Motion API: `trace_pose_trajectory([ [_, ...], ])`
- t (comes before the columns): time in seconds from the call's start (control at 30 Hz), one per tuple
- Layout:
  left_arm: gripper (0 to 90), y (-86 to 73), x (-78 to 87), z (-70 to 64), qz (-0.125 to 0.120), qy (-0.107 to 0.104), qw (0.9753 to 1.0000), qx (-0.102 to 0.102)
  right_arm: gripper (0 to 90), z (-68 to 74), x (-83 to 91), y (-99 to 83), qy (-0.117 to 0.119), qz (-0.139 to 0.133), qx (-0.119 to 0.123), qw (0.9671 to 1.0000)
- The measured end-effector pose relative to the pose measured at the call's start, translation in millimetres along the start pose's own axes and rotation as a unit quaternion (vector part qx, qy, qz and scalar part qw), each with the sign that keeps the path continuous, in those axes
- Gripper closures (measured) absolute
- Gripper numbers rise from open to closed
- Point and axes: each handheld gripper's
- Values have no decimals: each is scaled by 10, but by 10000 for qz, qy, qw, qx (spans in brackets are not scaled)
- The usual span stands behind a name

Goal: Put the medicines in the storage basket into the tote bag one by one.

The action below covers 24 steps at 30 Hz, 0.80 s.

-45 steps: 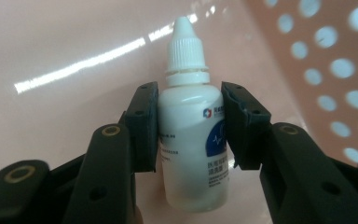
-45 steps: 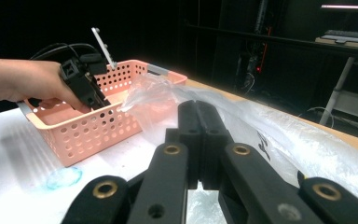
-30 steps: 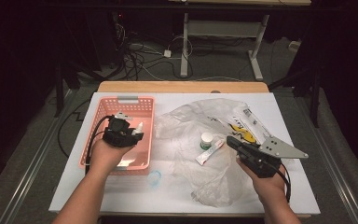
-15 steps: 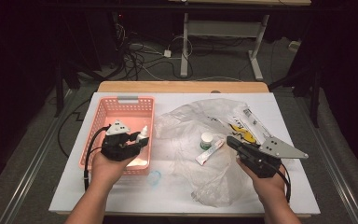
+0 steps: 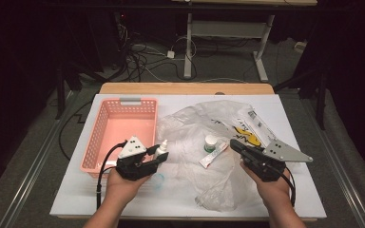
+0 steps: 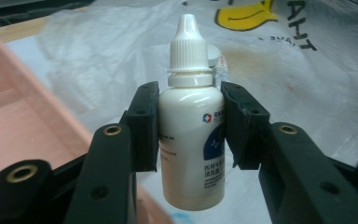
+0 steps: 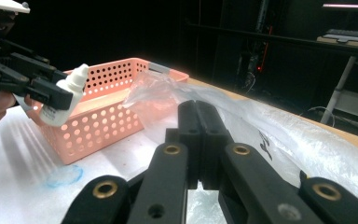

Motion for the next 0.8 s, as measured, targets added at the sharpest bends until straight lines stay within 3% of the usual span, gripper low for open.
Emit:
trace_pose_trajectory([
  [0.27,580,68,-251,-213,69,-204,9995,-209,900,8,6,3,2,-3,-33,10000],
  [0.5,580,137,-597,-402,155,-362,9986,-359,900,5,15,10,-8,-28,-10,10000],
  [0.8,580,207,-979,-568,202,-537,9975,-421,900,2,24,15,-10,-38,-23,10000],
])
Point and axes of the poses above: each handheld gripper's, and its own axes: x roughly backward along the jaws, y roughly out of its top, z roughly to its left, and after that the axes turned 7 degrees about y, right-handed
